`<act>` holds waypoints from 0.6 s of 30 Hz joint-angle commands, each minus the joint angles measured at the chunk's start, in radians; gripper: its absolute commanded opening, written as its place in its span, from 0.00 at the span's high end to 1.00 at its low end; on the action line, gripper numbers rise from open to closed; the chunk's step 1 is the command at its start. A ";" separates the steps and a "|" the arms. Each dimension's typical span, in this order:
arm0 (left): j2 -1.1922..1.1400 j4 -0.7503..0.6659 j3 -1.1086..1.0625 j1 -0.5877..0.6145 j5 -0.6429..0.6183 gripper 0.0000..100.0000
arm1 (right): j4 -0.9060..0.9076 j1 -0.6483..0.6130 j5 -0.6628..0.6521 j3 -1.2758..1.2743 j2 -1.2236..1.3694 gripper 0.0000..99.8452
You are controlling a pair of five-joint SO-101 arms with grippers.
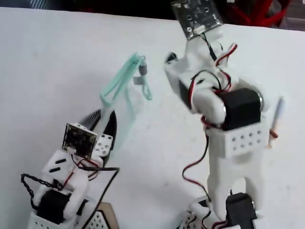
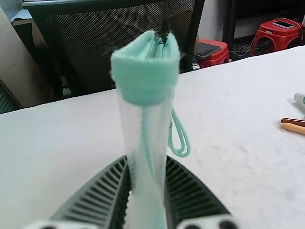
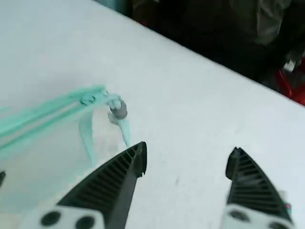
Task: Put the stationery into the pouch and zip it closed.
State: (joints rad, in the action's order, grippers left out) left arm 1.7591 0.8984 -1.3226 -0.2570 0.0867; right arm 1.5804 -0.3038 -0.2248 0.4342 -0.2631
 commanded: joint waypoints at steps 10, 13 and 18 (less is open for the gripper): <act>-0.007 0.072 0.037 0.015 0.055 0.86 | -0.564 0.036 0.123 -0.829 0.015 0.83; -0.007 0.166 0.110 0.015 0.012 0.78 | -0.773 0.036 0.137 -1.002 0.024 0.83; -0.007 0.219 0.163 0.015 0.018 0.78 | -0.995 -0.007 0.141 -1.151 0.024 0.83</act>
State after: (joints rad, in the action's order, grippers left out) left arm 1.7591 1.1086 -1.2121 -0.2509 0.1082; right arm 0.6920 -0.2793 -0.0898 -0.6797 -0.2309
